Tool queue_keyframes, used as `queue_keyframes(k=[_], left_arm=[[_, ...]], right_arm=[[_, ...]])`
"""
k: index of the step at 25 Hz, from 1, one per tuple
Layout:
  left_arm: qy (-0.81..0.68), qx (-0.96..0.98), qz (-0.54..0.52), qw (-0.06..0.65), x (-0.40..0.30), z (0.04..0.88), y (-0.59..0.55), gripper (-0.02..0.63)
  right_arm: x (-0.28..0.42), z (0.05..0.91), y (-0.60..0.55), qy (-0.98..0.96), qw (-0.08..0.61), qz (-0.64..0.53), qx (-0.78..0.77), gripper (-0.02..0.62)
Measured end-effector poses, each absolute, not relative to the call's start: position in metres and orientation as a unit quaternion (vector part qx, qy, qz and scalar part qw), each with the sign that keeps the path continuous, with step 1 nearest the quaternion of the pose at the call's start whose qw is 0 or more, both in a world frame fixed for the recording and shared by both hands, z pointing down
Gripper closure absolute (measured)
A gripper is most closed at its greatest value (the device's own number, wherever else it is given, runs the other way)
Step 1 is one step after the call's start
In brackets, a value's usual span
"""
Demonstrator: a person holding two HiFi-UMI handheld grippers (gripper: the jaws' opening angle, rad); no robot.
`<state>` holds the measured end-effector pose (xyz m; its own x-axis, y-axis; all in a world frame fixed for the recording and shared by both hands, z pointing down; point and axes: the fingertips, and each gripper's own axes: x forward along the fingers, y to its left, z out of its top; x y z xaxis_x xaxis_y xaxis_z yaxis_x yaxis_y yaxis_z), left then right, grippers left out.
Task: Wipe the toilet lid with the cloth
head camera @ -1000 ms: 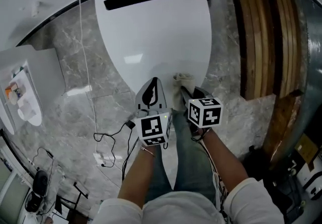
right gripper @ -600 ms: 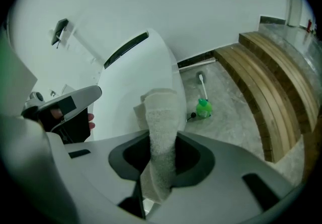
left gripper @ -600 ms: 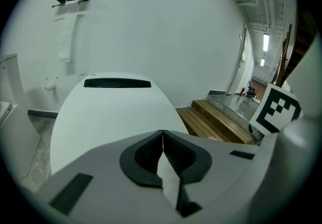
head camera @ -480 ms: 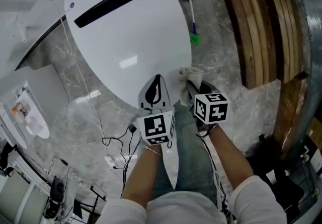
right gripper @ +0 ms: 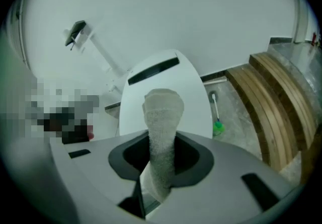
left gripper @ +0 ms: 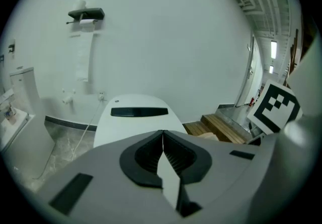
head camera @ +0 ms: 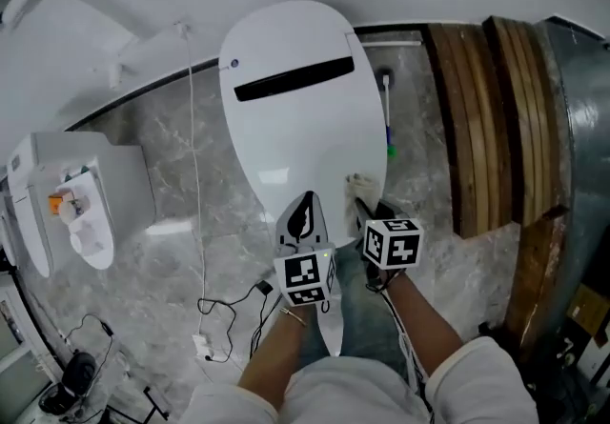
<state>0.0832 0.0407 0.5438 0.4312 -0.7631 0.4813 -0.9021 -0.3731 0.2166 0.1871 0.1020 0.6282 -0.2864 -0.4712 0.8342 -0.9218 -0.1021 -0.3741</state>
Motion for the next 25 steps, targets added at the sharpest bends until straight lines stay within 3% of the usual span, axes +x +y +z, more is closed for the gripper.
queue_keyframes(k=[14,25], left_arm=[[-0.564,0.795,0.111,0.196,0.015,0.341,0.009,0.591],[-0.557,0.803,0.114,0.179,0.004,0.31,0.006,0.591]], right_arm=[[0.121,0.404,0.049,-0.705,0.176,0.383,0.57,0.509],[0.093,0.379,0.041,-0.726,0.18,0.342,0.569,0.509]])
